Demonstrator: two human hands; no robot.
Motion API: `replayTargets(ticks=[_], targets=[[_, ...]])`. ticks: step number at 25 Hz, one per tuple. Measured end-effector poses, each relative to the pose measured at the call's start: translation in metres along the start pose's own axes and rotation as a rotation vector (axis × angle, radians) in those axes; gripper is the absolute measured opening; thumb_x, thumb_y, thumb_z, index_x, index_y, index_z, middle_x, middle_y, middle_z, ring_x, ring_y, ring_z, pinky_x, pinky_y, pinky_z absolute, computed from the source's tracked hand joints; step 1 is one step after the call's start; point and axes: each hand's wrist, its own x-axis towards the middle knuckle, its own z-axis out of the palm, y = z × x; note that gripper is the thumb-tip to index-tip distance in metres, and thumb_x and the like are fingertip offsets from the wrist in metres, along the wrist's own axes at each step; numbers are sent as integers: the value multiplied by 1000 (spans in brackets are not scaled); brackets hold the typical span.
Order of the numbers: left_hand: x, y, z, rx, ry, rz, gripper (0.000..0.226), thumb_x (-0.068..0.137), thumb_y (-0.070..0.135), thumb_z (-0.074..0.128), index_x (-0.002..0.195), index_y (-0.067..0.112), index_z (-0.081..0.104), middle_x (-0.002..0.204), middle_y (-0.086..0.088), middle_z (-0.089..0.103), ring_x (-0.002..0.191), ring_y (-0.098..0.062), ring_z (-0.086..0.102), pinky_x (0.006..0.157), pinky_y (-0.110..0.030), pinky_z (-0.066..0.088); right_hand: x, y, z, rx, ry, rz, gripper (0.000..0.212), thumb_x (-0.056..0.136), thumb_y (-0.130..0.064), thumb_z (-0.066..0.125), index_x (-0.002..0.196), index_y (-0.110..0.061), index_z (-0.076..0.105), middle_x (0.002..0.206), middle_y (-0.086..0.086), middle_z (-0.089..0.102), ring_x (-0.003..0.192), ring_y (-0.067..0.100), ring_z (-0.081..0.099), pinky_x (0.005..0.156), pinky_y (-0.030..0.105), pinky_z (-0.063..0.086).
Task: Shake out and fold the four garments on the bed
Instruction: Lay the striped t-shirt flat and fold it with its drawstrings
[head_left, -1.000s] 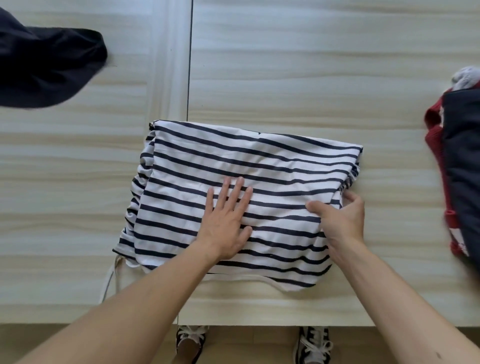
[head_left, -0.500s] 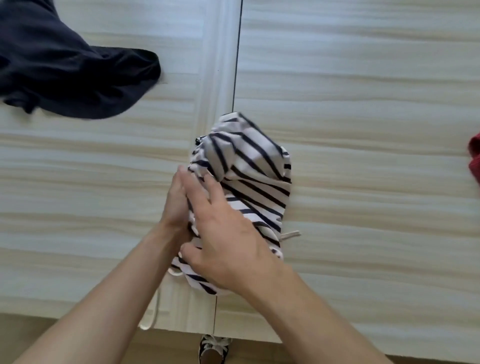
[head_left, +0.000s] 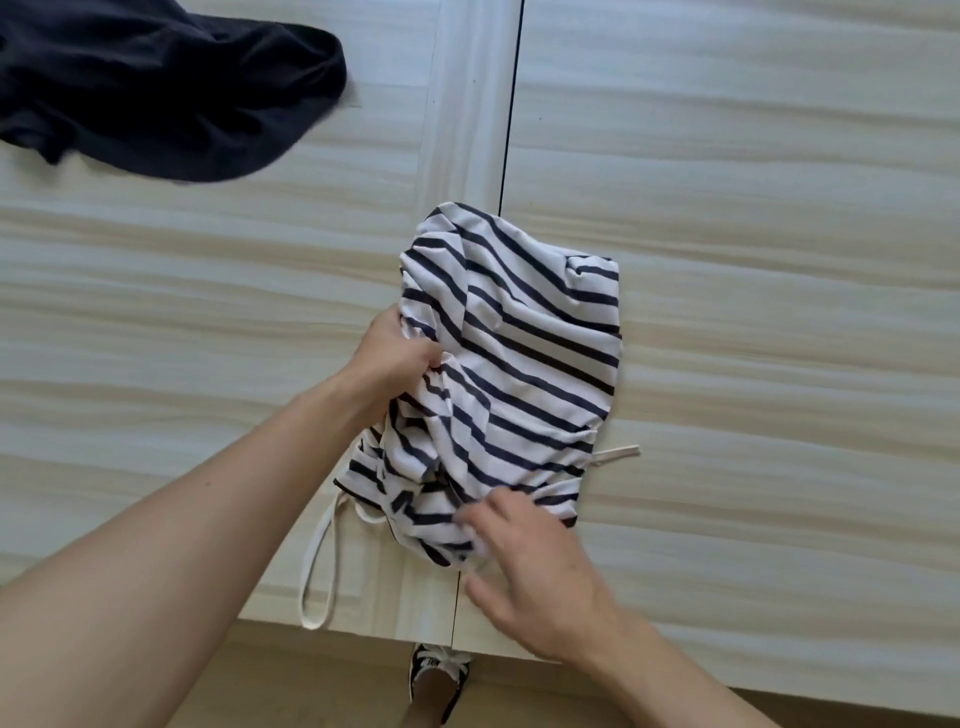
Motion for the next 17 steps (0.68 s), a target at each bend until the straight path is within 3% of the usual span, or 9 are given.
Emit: replayTargets(ticks=[2, 3, 5, 7, 10, 12, 15, 17], targets=[[-8, -5, -11, 43, 78, 39, 43, 83, 10, 71, 123, 20, 58, 116, 3, 69, 105, -18, 66, 92, -38, 55, -4, -3, 0, 69, -122, -87, 31, 92, -44, 55, 121, -33, 54, 109, -14, 55, 99, 6, 52, 89, 33, 50], [-17, -7, -13, 101, 156, 63, 46, 83, 19, 75, 124, 21, 54, 116, 6, 66, 105, -16, 63, 92, -38, 53, -3, -2, 1, 109, -85, -84, 26, 93, -43, 52, 115, -32, 56, 106, -15, 56, 96, 5, 53, 87, 33, 51], [-37, -17, -9, 236, 251, 111, 59, 81, 35, 78, 129, 21, 47, 114, 9, 60, 104, -16, 58, 90, -36, 49, 5, 3, 0, 144, 177, -2, 21, 93, -39, 50, 112, -30, 55, 107, -14, 51, 97, 4, 51, 85, 29, 50], [-54, -34, 0, 325, 196, 190, 61, 83, 33, 76, 132, 18, 43, 117, 4, 61, 106, -19, 58, 87, -34, 47, 16, 11, -5, 114, 355, 118, 29, 92, -40, 56, 119, -29, 53, 113, -13, 45, 102, 6, 48, 86, 24, 47], [-53, -55, -4, 342, 66, 215, 57, 87, 6, 60, 139, 19, 43, 129, 0, 61, 118, -23, 57, 89, -29, 41, 31, 25, -11, -40, 198, 191, 43, 91, -49, 55, 129, -29, 50, 121, -10, 39, 113, 13, 42, 94, 33, 45], [-49, -61, -16, 309, 156, 219, 50, 88, 0, 56, 134, 18, 48, 120, 1, 62, 111, -23, 59, 85, -28, 43, 37, 30, -17, -61, 153, 203, 39, 93, -48, 51, 125, -27, 54, 119, -9, 41, 111, 15, 42, 90, 34, 45], [-59, -91, -35, 356, 392, 169, 45, 92, 10, 60, 135, 12, 47, 124, -4, 54, 111, -22, 55, 91, -31, 46, 45, 32, -24, -14, 141, 213, 33, 93, -45, 54, 117, -24, 57, 117, -7, 44, 111, 16, 44, 83, 32, 43], [-77, -127, -44, 483, 377, 151, 49, 95, 24, 59, 139, 12, 43, 135, -8, 44, 122, -25, 48, 103, -38, 44, 47, 34, -24, -36, 139, 208, 31, 92, -44, 54, 115, -24, 56, 115, -7, 43, 110, 17, 44, 83, 32, 42]])
